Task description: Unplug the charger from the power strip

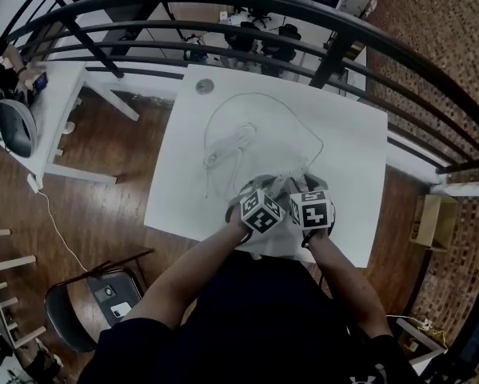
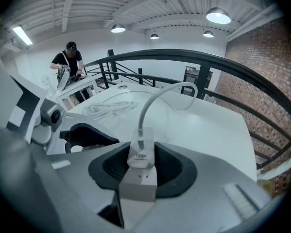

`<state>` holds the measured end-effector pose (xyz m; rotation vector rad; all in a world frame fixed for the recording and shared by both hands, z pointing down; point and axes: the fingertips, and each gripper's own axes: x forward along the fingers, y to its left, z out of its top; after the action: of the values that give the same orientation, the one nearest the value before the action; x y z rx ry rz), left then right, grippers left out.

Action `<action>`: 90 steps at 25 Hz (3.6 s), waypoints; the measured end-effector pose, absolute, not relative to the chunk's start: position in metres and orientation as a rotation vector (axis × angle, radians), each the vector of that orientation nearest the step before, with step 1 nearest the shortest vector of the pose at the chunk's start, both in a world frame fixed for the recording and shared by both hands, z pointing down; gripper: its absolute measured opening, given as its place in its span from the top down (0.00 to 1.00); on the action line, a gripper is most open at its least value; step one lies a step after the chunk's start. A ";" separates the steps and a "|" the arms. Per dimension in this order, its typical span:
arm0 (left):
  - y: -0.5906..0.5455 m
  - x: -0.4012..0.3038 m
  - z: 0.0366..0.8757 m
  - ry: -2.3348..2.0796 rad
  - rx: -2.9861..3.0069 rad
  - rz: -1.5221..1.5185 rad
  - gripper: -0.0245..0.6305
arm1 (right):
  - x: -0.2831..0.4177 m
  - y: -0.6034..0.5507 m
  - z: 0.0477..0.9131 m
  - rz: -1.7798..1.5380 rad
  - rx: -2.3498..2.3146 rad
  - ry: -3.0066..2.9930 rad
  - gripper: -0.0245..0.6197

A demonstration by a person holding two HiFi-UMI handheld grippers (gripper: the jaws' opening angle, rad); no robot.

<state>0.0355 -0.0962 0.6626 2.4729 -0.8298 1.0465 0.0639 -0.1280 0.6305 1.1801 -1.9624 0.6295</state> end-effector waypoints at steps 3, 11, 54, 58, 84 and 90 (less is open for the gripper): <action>-0.099 0.033 0.664 -0.853 2.462 1.044 0.63 | 0.055 -0.137 0.599 0.504 1.232 -2.051 0.74; -0.098 0.033 0.664 -0.843 2.486 1.037 0.64 | 0.061 -0.134 0.571 0.569 1.311 -2.161 0.74; -0.028 -0.008 0.556 -1.079 2.111 0.341 0.73 | 0.212 -0.029 0.660 1.797 1.527 -2.050 0.74; -0.028 -0.004 0.554 -1.074 2.115 0.347 0.73 | 0.218 -0.025 0.666 1.767 1.551 -2.027 0.74; -0.034 -0.009 0.551 -1.035 2.146 0.331 0.73 | 0.273 -0.017 0.636 1.535 1.862 -1.825 0.49; -0.035 -0.010 0.547 -1.021 2.174 0.337 0.73 | 0.253 -0.035 0.582 1.487 1.871 -1.988 0.58</action>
<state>-0.0102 -0.0350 0.5474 2.1744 -1.0211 0.3366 0.2532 -0.0349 0.5823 1.8711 -1.9875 1.4868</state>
